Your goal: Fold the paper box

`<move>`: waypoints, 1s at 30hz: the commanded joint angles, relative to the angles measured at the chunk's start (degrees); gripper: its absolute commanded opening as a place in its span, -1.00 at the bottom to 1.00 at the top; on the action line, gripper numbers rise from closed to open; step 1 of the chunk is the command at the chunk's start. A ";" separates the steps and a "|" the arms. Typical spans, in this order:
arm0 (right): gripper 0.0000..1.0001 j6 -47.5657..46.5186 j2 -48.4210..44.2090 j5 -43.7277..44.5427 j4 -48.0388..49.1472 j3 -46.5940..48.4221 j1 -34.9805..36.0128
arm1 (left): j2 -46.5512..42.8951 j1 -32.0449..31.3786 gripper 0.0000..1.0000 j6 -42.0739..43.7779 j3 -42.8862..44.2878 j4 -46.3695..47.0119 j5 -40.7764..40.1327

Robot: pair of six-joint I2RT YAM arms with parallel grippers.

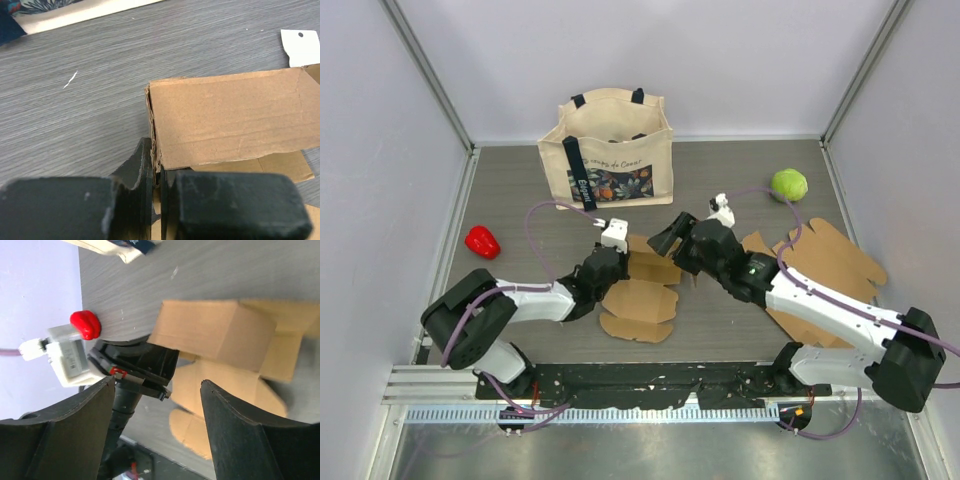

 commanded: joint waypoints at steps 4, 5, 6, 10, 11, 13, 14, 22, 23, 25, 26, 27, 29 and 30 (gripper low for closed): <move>0.45 31.03 2.62 -3.54 13.86 -9.66 0.97 | 1.69 -5.08 -1.00 5.54 -2.04 12.35 -15.14; 0.45 32.10 3.06 -3.44 17.61 -10.97 0.97 | 2.31 -5.44 -1.00 5.54 -2.05 12.71 -15.85; 0.44 33.06 3.68 -3.79 18.69 -11.24 1.06 | 2.66 -5.53 -1.00 5.36 -2.05 13.15 -16.55; 0.44 36.67 7.10 -1.79 20.37 -11.16 1.15 | 3.46 -6.40 -1.00 4.75 -2.22 14.55 -16.56; 0.43 38.85 7.46 -0.90 21.68 -11.85 1.15 | 3.72 -6.58 -1.00 4.83 -2.22 14.99 -16.82; 0.37 40.62 8.86 0.59 23.70 -12.56 1.15 | 3.98 -7.11 -1.00 5.01 -2.05 15.17 -17.96; 0.30 41.94 9.30 1.12 23.54 -12.39 1.15 | 4.07 -7.29 -1.00 5.10 -2.13 15.43 -18.05; 0.00 45.38 13.17 4.37 24.25 -12.04 1.23 | 3.63 -7.81 -1.00 4.57 -3.45 16.75 -19.72; -0.03 45.64 13.44 4.90 24.24 -11.86 1.23 | 3.72 -7.82 -1.00 4.40 -3.54 17.10 -19.72; -0.06 45.90 14.40 5.60 24.68 -11.77 1.15 | 4.07 -8.08 -1.00 4.04 -3.89 17.63 -19.72; -0.18 45.99 14.58 5.78 24.76 -11.60 1.23 | 4.25 -8.17 -1.00 3.87 -3.98 17.98 -19.63; -0.28 45.91 15.45 6.13 25.03 -11.42 1.15 | 4.51 -8.25 -1.00 3.87 -4.07 18.33 -19.55; -0.55 46.43 16.33 6.57 24.07 -10.64 1.15 | 5.39 -8.43 -1.00 3.78 -4.16 19.03 -19.63; -0.66 46.87 16.86 5.62 24.58 -10.63 1.15 | 5.74 -8.60 -1.00 3.78 -3.98 19.47 -20.24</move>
